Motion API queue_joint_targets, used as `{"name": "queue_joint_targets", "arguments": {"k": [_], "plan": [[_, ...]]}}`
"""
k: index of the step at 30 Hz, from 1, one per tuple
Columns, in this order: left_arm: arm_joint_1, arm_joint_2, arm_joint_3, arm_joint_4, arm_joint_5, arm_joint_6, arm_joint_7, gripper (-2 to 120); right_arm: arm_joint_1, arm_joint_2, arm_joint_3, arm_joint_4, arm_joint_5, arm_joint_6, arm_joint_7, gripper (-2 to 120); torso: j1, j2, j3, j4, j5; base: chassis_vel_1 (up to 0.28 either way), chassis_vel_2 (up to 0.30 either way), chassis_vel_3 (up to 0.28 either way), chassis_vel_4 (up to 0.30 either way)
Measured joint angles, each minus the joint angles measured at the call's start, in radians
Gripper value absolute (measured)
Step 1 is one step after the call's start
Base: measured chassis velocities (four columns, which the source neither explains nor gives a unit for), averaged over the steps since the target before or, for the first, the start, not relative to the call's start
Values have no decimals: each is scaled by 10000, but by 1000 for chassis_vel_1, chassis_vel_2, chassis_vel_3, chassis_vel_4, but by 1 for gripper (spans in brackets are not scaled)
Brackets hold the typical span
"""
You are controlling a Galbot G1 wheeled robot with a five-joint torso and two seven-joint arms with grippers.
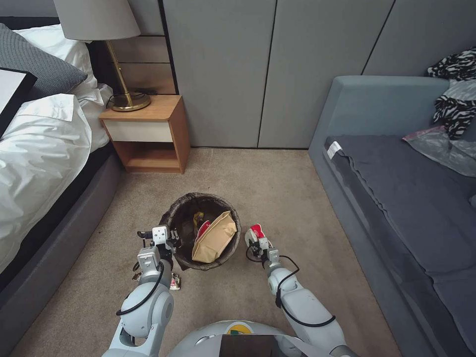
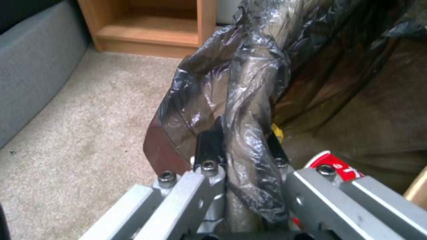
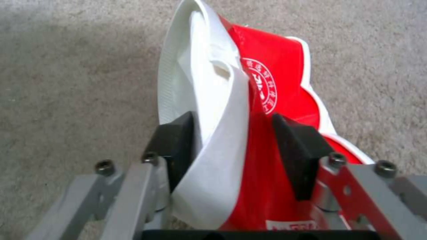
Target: Pick up the trash bin, then pick up the garbage from the floor and place it into the trash bin.
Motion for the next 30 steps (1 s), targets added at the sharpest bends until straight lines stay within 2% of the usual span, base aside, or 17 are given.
{"name": "queue_joint_targets", "arguments": {"k": [9, 15, 17, 21, 30], "plan": [[0, -5, -7, 24, 2, 0, 3, 3, -62, -81, 52, 147, -56, 128, 93, 21, 0, 0, 2, 0, 0, 0, 0, 0, 0], [-4, -6, -5, 30, 3, 0, 5, 3, -114, -116, 73, 279, -53, 133, 157, 14, 0, 0, 3, -3, 0, 0, 0, 0, 0], [-10, -7, -2, 37, 4, 0, 6, 3, -185, -159, 97, 471, -43, 139, 237, 4, 0, -1, 3, -3, -1, 0, 0, 0, 0], [-14, -7, -2, 39, 4, 0, 7, 3, -257, -199, 119, 661, -30, 153, 296, 0, 0, -1, 3, -4, -1, 0, 0, 0, 0], [-22, -4, -1, 39, 3, 0, 8, 3, -531, -369, 235, 1658, 164, 191, 506, 0, 0, -1, 2, -3, -2, 0, 0, 0, 0]]}}
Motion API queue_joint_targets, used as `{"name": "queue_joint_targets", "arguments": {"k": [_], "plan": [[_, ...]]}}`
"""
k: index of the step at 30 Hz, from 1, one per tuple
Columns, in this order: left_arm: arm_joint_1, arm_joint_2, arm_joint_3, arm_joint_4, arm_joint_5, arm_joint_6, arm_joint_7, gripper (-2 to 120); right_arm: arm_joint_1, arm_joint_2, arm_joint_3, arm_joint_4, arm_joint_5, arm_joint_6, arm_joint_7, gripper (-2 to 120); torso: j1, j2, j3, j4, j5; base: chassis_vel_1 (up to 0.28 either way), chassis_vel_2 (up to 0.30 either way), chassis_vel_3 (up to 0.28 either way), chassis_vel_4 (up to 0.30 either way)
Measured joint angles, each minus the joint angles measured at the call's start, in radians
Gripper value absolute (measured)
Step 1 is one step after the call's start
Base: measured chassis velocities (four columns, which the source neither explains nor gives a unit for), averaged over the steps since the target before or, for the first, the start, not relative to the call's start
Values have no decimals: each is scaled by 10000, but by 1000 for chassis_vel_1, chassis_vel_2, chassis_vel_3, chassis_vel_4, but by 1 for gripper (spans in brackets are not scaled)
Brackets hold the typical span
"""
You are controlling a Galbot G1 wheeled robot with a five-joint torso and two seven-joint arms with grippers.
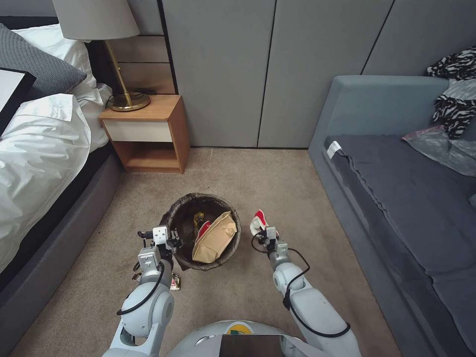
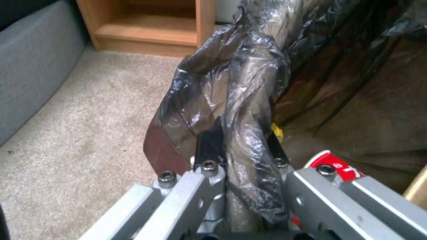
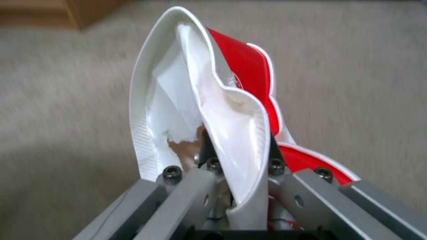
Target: Pick up the trash bin, then pick up the garbage from the floor and place it into the trash bin.
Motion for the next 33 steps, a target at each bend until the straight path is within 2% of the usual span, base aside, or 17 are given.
{"name": "queue_joint_targets", "arguments": {"k": [7, 8, 9, 12, 14, 15, 16, 17, 20, 21, 23, 29, 33], "plan": [[8, 1, 10, 3, 1, 0, 1, 3, -473, -155, 232, 1966, 263, 177, 350, 0, 0, 0, -1, 1, 1, 0, 0, 0, 0], [23, 2, 16, 6, 7, 0, 1, 3, -581, -180, 306, 2541, 271, 294, 462, 0, 0, 0, -2, 1, 1, 0, 0, 0, 0], [23, 2, 16, 6, 7, 0, 1, 3, -581, -180, 306, 2541, 271, 294, 462, 0, 0, 0, -2, 1, 1, 0, 0, 0, 0], [52, 7, 24, 14, 25, 0, 1, 3, -744, -262, 432, 4067, 143, 676, 692, 0, 0, 0, -1, 1, 1, 0, 0, 0, 0], [52, 9, 33, 17, 26, 0, 1, 3, -782, -292, 442, 4545, 55, 779, 685, 0, 0, 0, -1, 2, 1, 0, 0, 0, 0], [47, 19, 67, 43, 40, 0, 2, 3, -906, -368, 429, 5605, -68, 986, 548, 0, 0, 0, -2, 2, 0, 0, 0, 0, 0], [43, 21, 89, 64, 48, 0, 2, 3, -1008, -406, 376, 6130, -86, 1064, 446, 0, 0, 0, -2, 2, 0, 0, 0, 0, 0], [43, 21, 89, 64, 48, 0, 2, 3, -1008, -406, 376, 6130, -86, 1064, 446, 0, 0, 0, -2, 2, 0, 0, 0, 0, 0], [48, 41, 218, 99, 49, 110, 6, 3, -1538, -518, 92, 7726, -483, 1688, -459, 0, 0, 0, -2, 1, 0, 0, 0, 0, 0], [48, 41, 218, 99, 49, 110, 6, 3, -1538, -518, 92, 7726, -483, 1688, -459, 0, 0, 0, -2, 1, 0, 0, 0, 0, 0], [68, 66, 255, 73, 0, 270, 8, 3, -1834, -621, -114, 8541, -532, 1850, -946, 0, 0, 0, -2, 1, 0, 0, 0, 0, 0], [85, 91, 282, 1, -59, 469, 9, 3, -2098, -759, -480, 9260, -531, 1876, -1328, 0, 0, 0, -2, 1, 0, 0, 0, 0, 0], [93, 87, 318, -59, -80, 598, 14, 3, -2278, -912, -1080, 9608, -424, 1731, -1376, 0, 0, 0, -3, 1, -1, 0, 0, 0, 0]]}}
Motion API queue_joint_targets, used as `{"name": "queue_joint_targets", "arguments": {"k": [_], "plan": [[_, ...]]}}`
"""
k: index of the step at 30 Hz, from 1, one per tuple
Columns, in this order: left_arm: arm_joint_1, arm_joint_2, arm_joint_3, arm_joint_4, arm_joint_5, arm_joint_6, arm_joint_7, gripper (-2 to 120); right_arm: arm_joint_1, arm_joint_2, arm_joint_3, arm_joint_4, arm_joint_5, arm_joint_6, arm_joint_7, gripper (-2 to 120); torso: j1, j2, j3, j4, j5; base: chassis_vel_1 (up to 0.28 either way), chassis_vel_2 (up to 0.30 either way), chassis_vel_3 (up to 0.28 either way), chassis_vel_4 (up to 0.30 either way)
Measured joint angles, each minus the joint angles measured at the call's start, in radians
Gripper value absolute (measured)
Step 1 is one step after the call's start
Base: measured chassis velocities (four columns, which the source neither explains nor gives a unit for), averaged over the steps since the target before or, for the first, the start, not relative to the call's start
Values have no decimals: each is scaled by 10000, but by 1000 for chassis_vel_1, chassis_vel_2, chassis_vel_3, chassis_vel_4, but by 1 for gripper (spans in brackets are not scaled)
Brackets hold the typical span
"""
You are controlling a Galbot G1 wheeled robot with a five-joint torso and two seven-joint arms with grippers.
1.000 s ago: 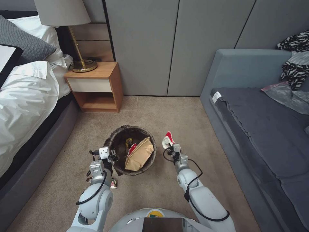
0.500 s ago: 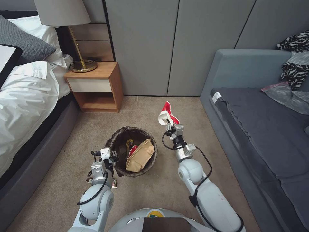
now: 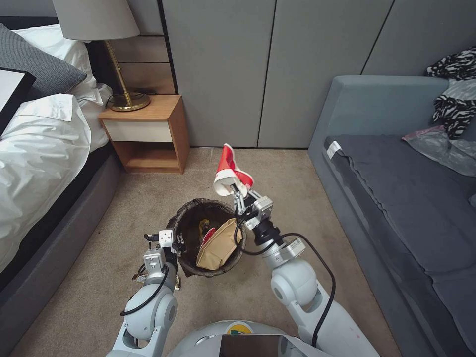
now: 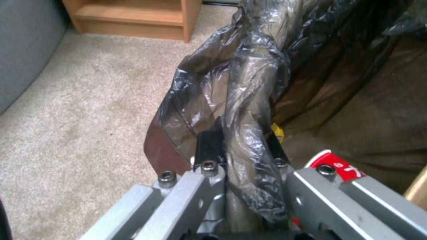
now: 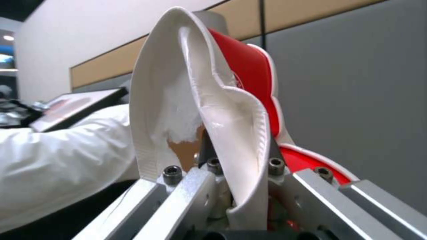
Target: Pick up the trash bin, then pick up the garbage from the floor and place it into the trash bin.
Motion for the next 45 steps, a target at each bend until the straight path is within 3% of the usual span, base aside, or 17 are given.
{"name": "queue_joint_targets", "arguments": {"k": [13, 36, 39, 41, 43, 45], "plan": [[23, -12, 4, -66, 4, 80, -9, 3, -212, -173, -1029, -1069, 336, -178, 441, 0, 0, 0, 0, 0, 0, 0, 0, 0, 0], [34, -65, 40, -83, 27, 77, -22, 3, 8, -25, -1450, -2590, 290, -87, 727, 0, 0, 0, 1, 0, 1, 0, 0, 0, 0], [34, -67, 42, -84, 29, 76, -23, 3, 25, -12, -1478, -2637, 285, -90, 744, 4, 0, 0, 1, 0, 1, 0, 0, 0, 0], [35, -76, 46, -86, 38, 68, -27, 3, 76, 11, -1544, -2737, 257, -112, 764, 21, 0, 0, 1, 0, 1, 0, 0, 0, 0], [35, -78, 47, -87, 40, 67, -28, 3, 83, 14, -1552, -2751, 250, -116, 764, 22, 0, 0, 1, 0, 1, 0, 0, 0, 0], [32, -87, 53, -87, 46, 63, -29, 3, 99, 25, -1572, -2791, 227, -123, 764, 32, 0, 0, 1, 0, 1, 0, 0, 0, 0]]}}
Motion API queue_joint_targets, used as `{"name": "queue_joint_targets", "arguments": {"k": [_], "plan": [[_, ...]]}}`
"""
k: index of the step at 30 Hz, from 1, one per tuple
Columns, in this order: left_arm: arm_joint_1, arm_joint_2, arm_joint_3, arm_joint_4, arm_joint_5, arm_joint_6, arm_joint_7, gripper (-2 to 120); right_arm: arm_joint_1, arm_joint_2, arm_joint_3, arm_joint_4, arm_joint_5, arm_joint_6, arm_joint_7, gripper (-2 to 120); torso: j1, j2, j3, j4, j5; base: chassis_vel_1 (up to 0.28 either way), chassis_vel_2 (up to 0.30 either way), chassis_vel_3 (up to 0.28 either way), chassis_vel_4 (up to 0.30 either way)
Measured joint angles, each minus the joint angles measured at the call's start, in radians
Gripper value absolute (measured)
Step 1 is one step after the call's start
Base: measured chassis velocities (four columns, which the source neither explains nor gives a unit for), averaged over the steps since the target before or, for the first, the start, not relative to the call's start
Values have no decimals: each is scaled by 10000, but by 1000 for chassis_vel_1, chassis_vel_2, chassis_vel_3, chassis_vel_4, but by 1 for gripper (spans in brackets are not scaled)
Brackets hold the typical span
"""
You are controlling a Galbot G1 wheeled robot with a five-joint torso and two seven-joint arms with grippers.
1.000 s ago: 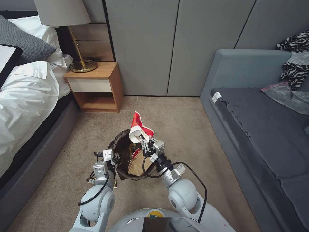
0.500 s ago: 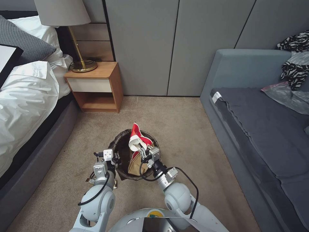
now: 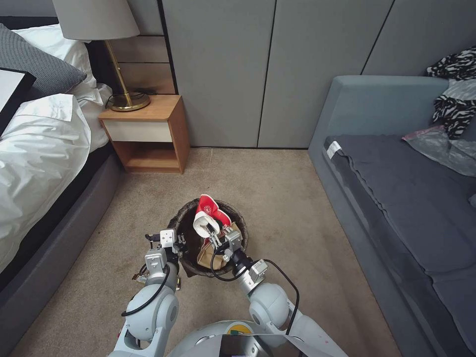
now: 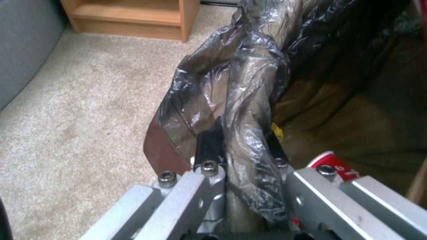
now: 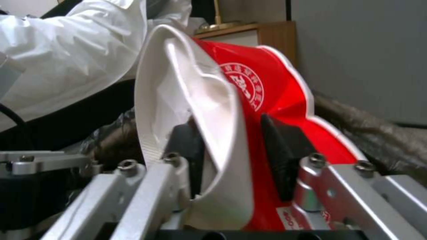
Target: Pick up the trash bin, then pick up the garbage from the floor and place it into the trash bin.
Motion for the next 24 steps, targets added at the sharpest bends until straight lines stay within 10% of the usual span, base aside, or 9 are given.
{"name": "queue_joint_targets", "arguments": {"k": [17, 24], "plan": [[-35, -65, 59, 42, 61, -10, -8, 3, -35, -124, -320, 335, 1400, -1017, 658, 97, 0, 0, 0, 0, 0, 0, 0, 0, 0], [-50, -58, 53, 45, 49, -9, -7, 3, -140, -209, -326, 476, 1480, -1178, 670, 100, 0, 0, 0, -1, 0, 0, 0, 0, 0]]}}
